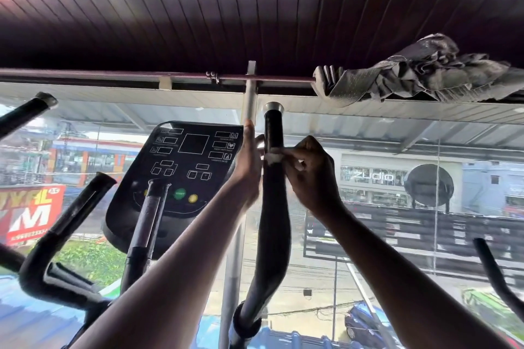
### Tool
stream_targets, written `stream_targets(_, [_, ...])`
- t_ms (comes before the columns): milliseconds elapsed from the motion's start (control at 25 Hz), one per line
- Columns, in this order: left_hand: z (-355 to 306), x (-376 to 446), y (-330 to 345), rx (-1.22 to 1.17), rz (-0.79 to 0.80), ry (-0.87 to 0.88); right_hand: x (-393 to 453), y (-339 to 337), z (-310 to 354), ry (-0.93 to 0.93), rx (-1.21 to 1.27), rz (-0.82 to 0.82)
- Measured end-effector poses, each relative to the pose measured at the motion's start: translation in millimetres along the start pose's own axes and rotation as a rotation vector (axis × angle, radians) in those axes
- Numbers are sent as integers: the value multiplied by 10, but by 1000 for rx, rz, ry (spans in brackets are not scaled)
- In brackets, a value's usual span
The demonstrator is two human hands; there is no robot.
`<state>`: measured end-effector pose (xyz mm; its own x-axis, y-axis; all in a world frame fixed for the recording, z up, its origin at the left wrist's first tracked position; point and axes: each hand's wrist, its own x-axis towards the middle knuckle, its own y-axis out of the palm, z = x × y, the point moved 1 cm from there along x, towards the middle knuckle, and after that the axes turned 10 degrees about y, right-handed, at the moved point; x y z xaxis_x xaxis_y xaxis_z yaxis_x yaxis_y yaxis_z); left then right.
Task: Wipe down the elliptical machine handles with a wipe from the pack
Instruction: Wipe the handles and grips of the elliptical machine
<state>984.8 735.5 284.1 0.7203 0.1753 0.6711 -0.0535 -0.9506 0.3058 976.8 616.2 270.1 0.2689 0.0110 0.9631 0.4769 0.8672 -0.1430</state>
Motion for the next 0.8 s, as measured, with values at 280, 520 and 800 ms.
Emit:
stream_targets(280, [-29, -75, 25, 71, -37, 3, -181, 137, -52, 290, 208, -141])
stream_targets(520, [-69, -150, 74, 178, -65, 35, 16, 104, -91, 337, 269, -83])
stream_targets(800, [-182, -418, 106, 131, -77, -51, -514, -120, 17, 31, 281, -15])
